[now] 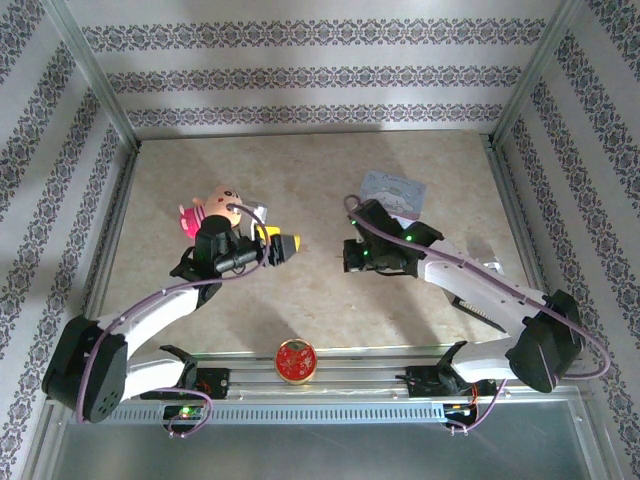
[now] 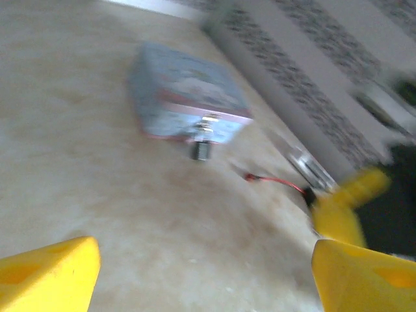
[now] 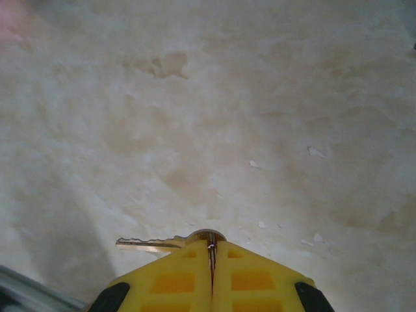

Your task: Unlock a padlock with a key

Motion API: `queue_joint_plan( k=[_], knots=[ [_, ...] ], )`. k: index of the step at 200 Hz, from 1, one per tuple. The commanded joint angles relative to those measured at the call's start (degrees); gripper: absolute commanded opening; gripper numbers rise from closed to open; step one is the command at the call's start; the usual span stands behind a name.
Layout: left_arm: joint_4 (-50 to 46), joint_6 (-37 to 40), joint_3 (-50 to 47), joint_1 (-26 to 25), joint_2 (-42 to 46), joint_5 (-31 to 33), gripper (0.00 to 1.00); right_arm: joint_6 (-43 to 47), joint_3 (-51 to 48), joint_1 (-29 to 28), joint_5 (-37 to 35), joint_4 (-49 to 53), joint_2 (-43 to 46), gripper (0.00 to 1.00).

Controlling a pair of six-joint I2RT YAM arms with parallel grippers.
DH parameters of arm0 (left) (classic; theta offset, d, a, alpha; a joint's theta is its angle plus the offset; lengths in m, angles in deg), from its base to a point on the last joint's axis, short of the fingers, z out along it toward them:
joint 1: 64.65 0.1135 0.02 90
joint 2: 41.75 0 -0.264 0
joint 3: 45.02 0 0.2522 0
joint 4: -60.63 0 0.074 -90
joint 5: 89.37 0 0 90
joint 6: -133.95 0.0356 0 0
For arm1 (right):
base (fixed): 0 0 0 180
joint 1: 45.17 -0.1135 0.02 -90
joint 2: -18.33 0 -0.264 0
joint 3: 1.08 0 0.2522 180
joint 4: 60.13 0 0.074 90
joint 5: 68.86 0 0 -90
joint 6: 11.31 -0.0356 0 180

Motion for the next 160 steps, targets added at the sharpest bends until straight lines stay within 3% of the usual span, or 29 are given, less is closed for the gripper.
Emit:
queue_joint_plan(
  k=[1, 24, 38, 92, 160],
  knots=[
    [4.9, 14.5, -0.1, -0.9, 1.8, -6.6, 0.8, 0.6, -0.3, 3.3, 10.3, -2.7, 1.6, 0.0],
    [7.9, 12.5, 2.3, -1.2, -0.4, -7.6, 0.64, 0.9, 0.0, 5.6, 12.2, -1.9, 3.4, 0.0],
    [9.5, 9.3, 4.6, -2.3, -3.2, -9.4, 0.63, 0.7, -0.2, 6.3, 12.0, -1.7, 4.4, 0.0],
    [5.7, -1.5, 13.6, -10.1, -11.7, -6.7, 0.54, -1.4, -2.8, 6.6, 9.1, -4.0, 7.3, 0.0],
    [6.9, -7.6, 16.4, -12.6, -17.0, -6.5, 0.46, -2.2, -3.8, 7.1, 7.9, -7.3, 8.9, 0.0]
  ],
)
